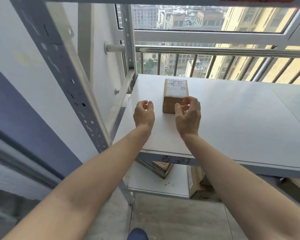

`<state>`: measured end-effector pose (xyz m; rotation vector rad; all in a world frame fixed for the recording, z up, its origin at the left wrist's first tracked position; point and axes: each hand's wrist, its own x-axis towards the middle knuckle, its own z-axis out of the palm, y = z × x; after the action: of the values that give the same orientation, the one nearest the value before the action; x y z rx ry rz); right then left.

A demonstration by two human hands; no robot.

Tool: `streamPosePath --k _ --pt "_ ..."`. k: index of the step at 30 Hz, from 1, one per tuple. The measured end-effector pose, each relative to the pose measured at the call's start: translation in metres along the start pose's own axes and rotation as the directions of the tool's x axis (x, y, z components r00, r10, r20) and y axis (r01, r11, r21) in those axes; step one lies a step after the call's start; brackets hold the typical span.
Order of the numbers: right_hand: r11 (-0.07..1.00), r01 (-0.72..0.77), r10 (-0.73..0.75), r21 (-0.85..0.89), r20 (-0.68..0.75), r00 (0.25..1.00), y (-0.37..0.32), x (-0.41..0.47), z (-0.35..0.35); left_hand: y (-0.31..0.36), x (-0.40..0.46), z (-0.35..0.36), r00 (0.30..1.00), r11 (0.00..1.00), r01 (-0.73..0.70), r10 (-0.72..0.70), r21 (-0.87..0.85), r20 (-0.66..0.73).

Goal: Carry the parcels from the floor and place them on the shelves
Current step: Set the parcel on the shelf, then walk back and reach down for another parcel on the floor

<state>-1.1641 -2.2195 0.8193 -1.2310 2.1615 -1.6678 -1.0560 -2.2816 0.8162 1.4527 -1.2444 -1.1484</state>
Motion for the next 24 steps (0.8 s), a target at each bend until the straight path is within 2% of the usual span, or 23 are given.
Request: streamPosePath --k 5,10,14,20,24 --pt "0.996 0.008 -0.012 0.090 0.037 0.999 -0.015 -0.026 0.017 -0.010 -0.024 -0.023 0.991 0.989 0.023 -0.041 -0.145 -0.124" --pt "0.980 0.043 -0.074 0.195 0.153 0.985 -0.030 -0.056 0.028 -0.015 -0.059 -0.048 0.969 0.987 -0.059 0.020 -0.151 -0.247" --pt "0.966 0.041 -0.115 0.255 0.286 0.951 -0.039 -0.089 0.030 -0.024 -0.095 -0.070 0.925 0.986 -0.100 0.044 -0.131 -0.378" --pt "0.951 0.014 -0.179 0.309 0.512 0.840 -0.046 -0.161 0.024 -0.061 -0.157 -0.117 0.817 0.979 -0.052 -0.073 -0.199 -0.571" --pt "0.954 -0.009 -0.206 0.301 0.676 0.707 -0.048 -0.223 0.021 -0.098 -0.205 -0.157 0.705 0.964 0.016 -0.200 -0.267 -0.680"
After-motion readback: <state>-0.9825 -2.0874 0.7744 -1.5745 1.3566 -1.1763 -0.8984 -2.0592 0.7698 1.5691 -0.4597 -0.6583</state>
